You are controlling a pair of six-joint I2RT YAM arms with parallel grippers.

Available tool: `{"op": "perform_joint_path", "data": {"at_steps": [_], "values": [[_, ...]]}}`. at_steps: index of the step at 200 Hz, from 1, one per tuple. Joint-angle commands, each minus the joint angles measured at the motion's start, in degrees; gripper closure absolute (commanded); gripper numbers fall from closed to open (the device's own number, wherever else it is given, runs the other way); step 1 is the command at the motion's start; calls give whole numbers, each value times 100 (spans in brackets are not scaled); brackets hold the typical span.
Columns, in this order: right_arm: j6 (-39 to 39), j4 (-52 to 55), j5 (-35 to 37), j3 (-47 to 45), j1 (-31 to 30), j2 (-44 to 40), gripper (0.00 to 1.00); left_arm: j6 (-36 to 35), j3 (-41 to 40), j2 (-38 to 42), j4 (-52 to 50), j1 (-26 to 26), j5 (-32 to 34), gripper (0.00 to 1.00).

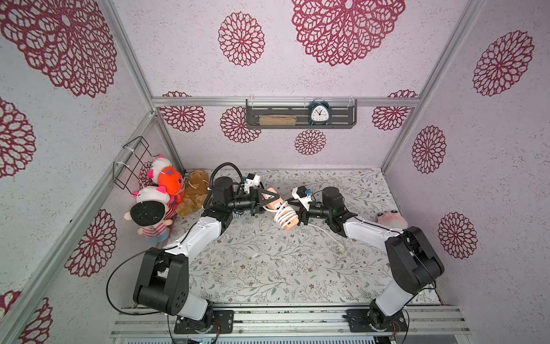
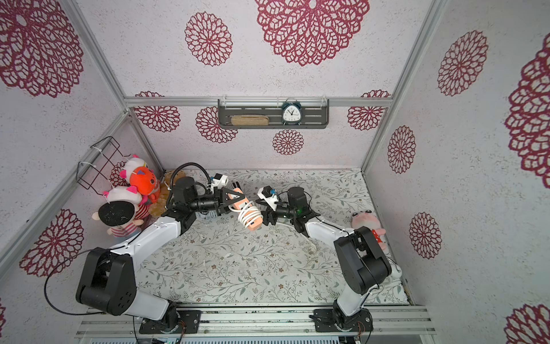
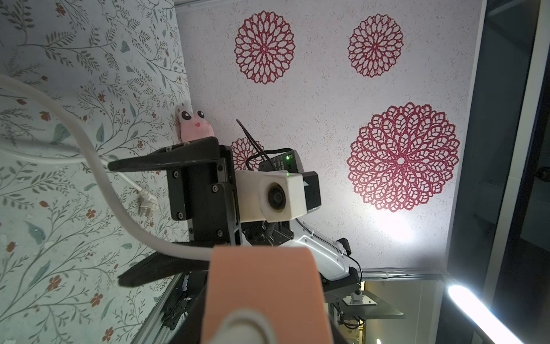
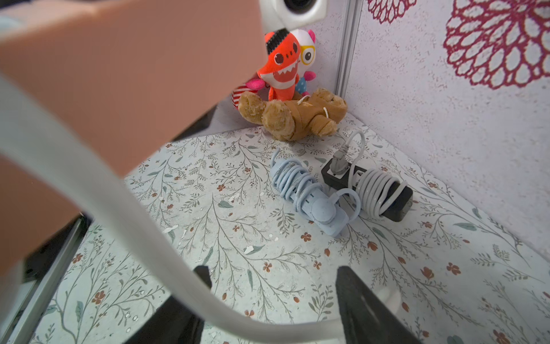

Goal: Unwrap the cord wrapped around the power strip
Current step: Unwrap the power cord from the power strip.

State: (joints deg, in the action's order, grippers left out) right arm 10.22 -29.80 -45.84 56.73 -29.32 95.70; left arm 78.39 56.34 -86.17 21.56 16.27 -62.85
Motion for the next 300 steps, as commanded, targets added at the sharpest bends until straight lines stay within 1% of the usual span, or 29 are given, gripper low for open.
{"op": "perform_joint_path", "data": {"at_steps": [1,6,11,44,62,76,85,98,114,124,131,144,162,186,195,207,221,233,249,287,300], "values": [[-147,-47,-177,202,-8,38,65,-58,-29,59,225,67,-222,100],[-144,-31,-166,198,11,24,75,-89,-61,58,217,62,-240,100],[-143,10,-146,188,37,-2,81,-130,-82,57,196,60,-253,100],[-381,407,-124,344,384,-208,100,-662,-301,-49,-99,-1,-104,100],[-353,896,65,460,523,-458,100,-1210,-344,-152,-601,-55,309,100],[-175,1299,311,465,540,-757,100,-1654,-300,-196,-1141,-73,978,100],[-134,1457,391,392,538,-975,100,-1743,-307,-229,-1168,-72,1472,100],[-203,1489,419,140,525,-1323,100,-1588,-361,-303,-932,-72,2179,100],[-408,1532,418,-203,444,-1680,100,-900,-516,-493,232,-76,2699,100],[-404,1619,501,-426,347,-1820,100,-445,-528,-664,1017,-79,2920,100],[-355,1663,585,-591,289,-1865,100,-173,-498,-776,1393,-76,3097,100],[-380,1724,723,-839,268,-1814,100,153,-402,-929,1807,-80,3388,100],[-688,1508,793,-1083,252,-1677,100,476,-293,-1065,2157,-75,3673,100],[-936,1479,1309,-1115,251,-1315,100,920,-443,-1019,2794,-87,3902,100],[-1020,1486,1597,-1090,247,-1130,100,1045,-514,-960,2956,-119,3895,100],[-1066,1526,2128,-988,258,-865,100,1273,-606,-905,3199,-166,3760,100],[-1092,1586,2552,-776,293,-537,100,1568,-739,-852,3575,-237,3528,100],[-1105,1528,2613,-570,356,-275,100,1692,-850,-754,3663,-304,3249,100],[-1108,1622,2736,-155,430,103,100,1659,-1070,-522,3506,-408,2862,100],[-1101,2010,2666,1056,784,926,100,1183,-1776,355,2715,-619,1955,100],[-1117,2105,2564,1430,886,1073,100,995,-2005,632,2397,-641,1810,100]]}}
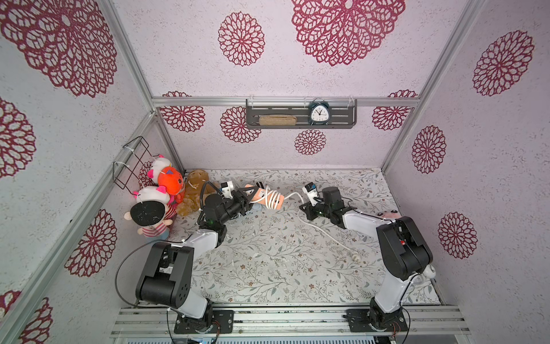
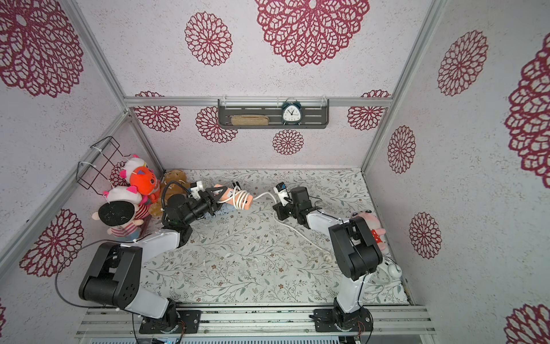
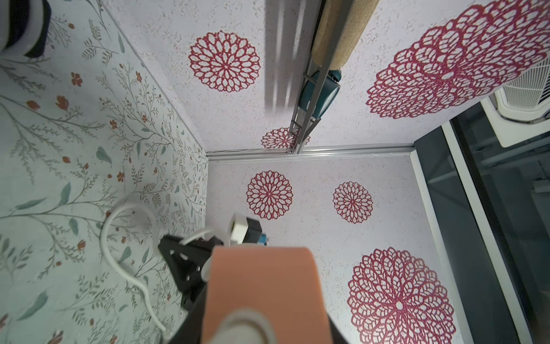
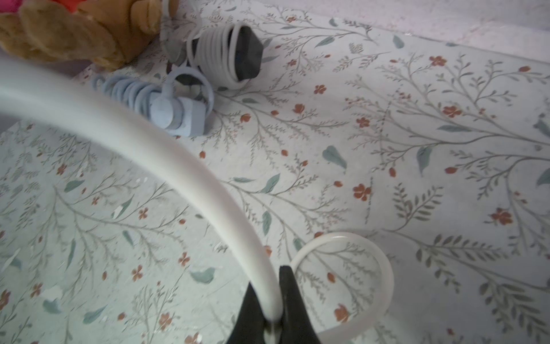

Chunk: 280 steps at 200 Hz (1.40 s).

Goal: Unwrap the cord wrapped around the power strip
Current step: Unwrap the power cord from the power strip.

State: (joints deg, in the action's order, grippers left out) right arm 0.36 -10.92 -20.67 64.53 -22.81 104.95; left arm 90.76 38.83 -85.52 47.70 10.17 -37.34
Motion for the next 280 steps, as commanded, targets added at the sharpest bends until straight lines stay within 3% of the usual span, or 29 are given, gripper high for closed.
{"op": "perform_joint_path", "data": {"at_steps": [1,29,40,63,87,128,171,192,230,280], "values": [[-128,228,41,675,242,158,100,-269,-271,591,-248,-36,-740,100],[-202,350,-148,1099,452,-17,100,-1049,-675,1171,-1412,-254,-562,100],[-220,320,-209,1052,494,-232,100,-1075,-863,1260,-1386,-433,-441,100],[-184,246,-462,650,567,-861,100,-684,-997,1107,-888,-897,-259,100],[-120,122,-675,-66,579,-1638,100,-1086,-549,913,-1461,-1017,225,100],[-446,-629,-803,-1822,574,-2678,100,-903,-252,571,-926,-1017,1458,100],[-445,-488,-160,-2455,564,-2298,100,-354,-165,282,17,-1025,1971,100],[-450,-271,360,-2460,582,-2006,100,-123,-228,326,232,-1189,1898,100],[-708,-39,522,-2162,727,-1584,100,482,-694,475,837,-1835,1521,100],[-1128,262,973,-1464,1001,-767,100,267,-748,982,-47,-2351,176,100]]}}
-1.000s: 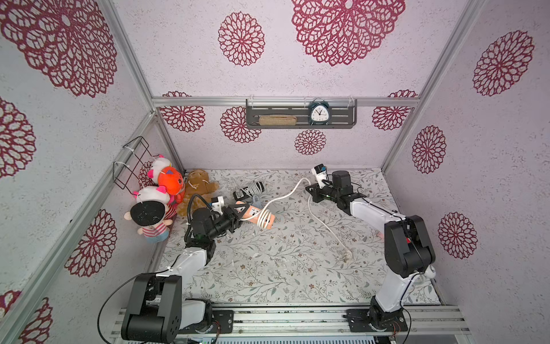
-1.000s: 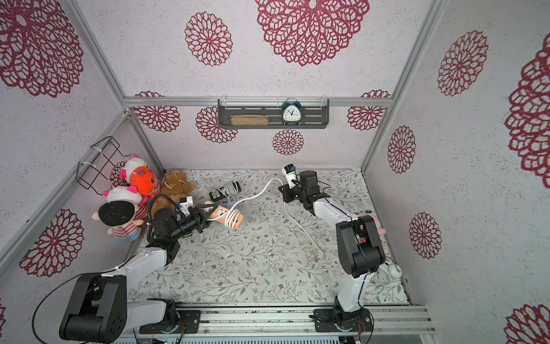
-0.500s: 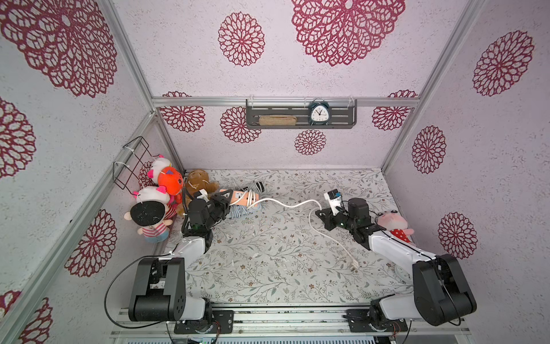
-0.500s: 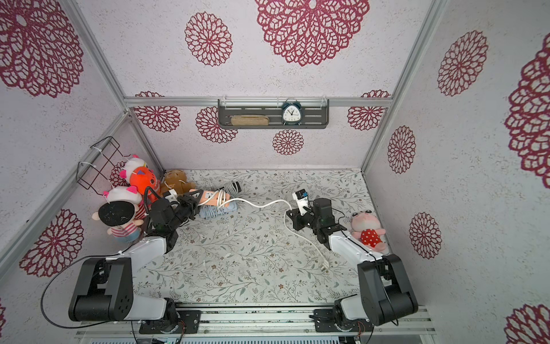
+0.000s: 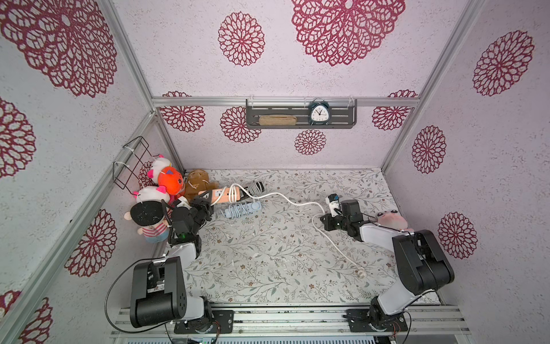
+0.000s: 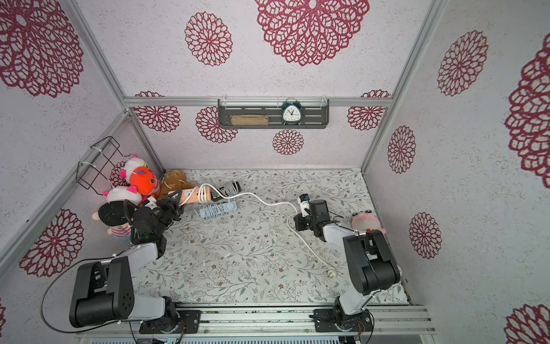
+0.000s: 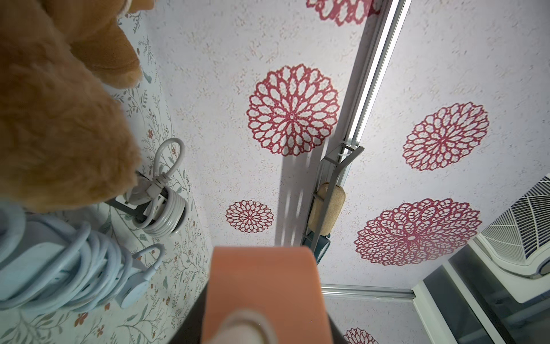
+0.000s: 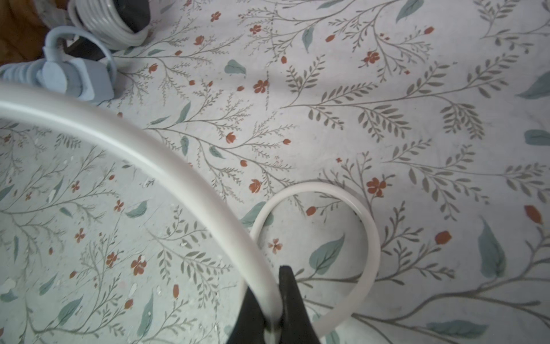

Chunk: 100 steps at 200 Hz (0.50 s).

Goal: Unwrap the cord wrapped around the power strip
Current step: Unwrap the power cord from the power strip.

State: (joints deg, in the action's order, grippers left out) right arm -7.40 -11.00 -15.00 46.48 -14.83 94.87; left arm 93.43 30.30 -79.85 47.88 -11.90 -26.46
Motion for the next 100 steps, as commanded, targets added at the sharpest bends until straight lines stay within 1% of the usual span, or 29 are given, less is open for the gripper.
{"op": "perform_joint_path", "data": {"at_steps": [1,15,25,31,46,59,78,87,98,100], "values": [[-356,277,409,360,215,259,100,-18,109,416,-101,-153,-948,100],[-351,371,343,604,283,459,100,-308,171,556,-574,-257,-1471,100],[-332,420,299,759,331,573,100,-277,87,632,-570,-347,-1709,100],[-332,466,279,840,360,636,100,-81,-32,652,-322,-431,-1820,100],[-355,561,231,1001,462,746,100,684,-364,585,642,-726,-2037,100],[-329,635,150,1133,515,847,100,878,-473,558,899,-916,-2260,100],[-227,913,217,1374,536,983,100,690,-503,655,604,-946,-2285,100],[-100,1021,177,1438,535,969,100,451,-428,741,253,-910,-2333,100],[69,1098,-73,1429,541,867,100,96,-291,920,-338,-753,-2318,100],[98,1117,-139,1420,540,842,98,-20,-252,948,-483,-702,-2319,100]]}}
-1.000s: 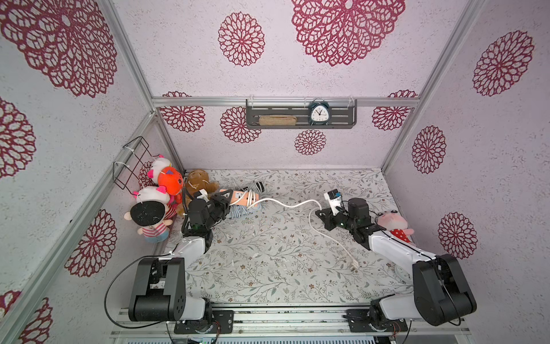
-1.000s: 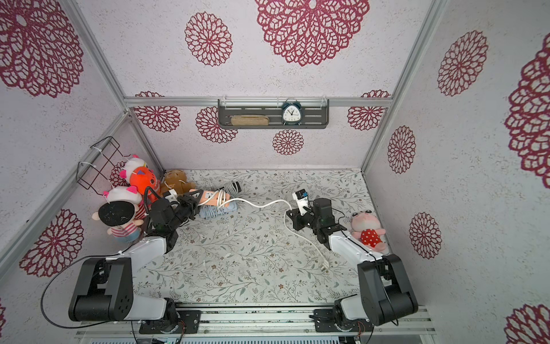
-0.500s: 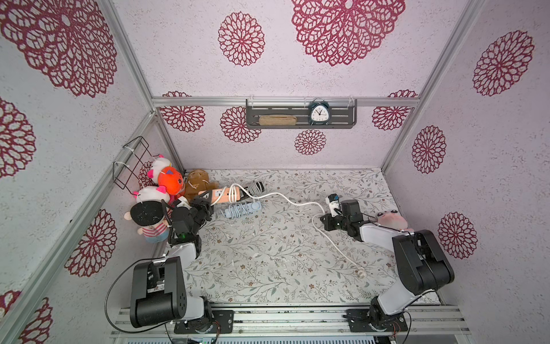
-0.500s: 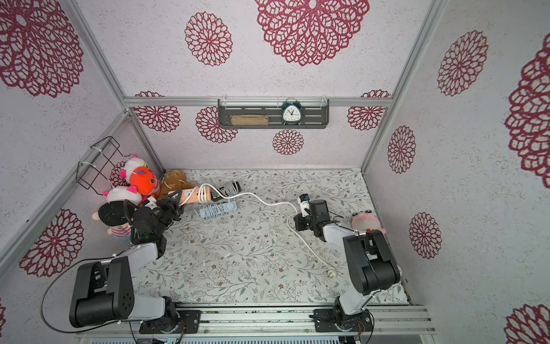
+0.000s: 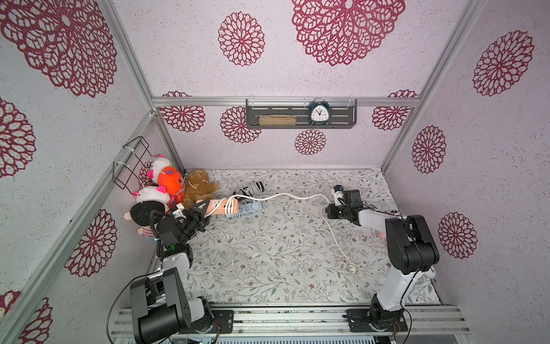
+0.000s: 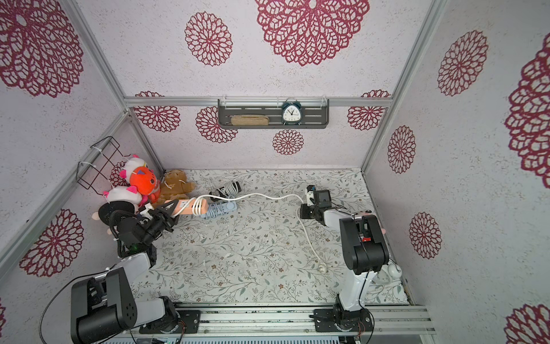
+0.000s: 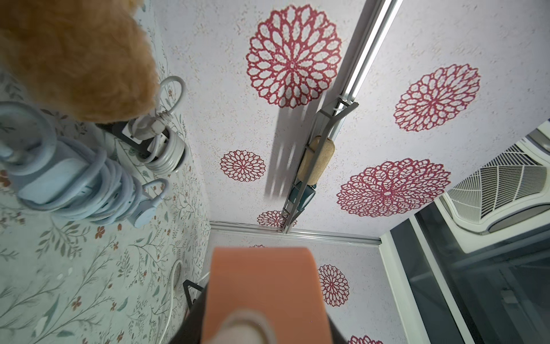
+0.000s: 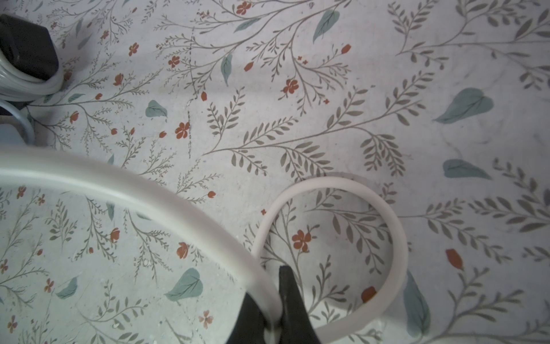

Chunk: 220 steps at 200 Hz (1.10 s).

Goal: Unwrap the cord wrapped around the power strip
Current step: Unwrap the power cord from the power strip.

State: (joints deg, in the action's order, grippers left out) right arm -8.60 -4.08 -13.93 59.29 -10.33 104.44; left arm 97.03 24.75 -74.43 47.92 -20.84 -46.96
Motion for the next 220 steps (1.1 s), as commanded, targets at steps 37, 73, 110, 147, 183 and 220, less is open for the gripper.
{"op": "perform_joint_path", "data": {"at_steps": [37,73,110,147,183,220], "values": [[1247,1246,-1294,146,65,-770,37,-1893,1165,789,-2814,949,-358,100],[1914,1278,-2107,16,-135,-1745,16,-2637,1813,639,-3833,1336,-673,100],[2951,1443,-2927,483,-1142,-1896,15,-2835,2217,223,-3977,1783,-762,100],[3152,1732,-3099,1291,-1740,-1190,16,-2909,2544,-177,-3968,2113,-737,100],[2650,1315,-3166,1359,-2087,-731,17,-2864,2675,-405,-3769,2238,-600,100],[2277,1169,-3042,1632,-2174,-269,34,-2619,2658,-749,-3247,2382,-565,100]]}}
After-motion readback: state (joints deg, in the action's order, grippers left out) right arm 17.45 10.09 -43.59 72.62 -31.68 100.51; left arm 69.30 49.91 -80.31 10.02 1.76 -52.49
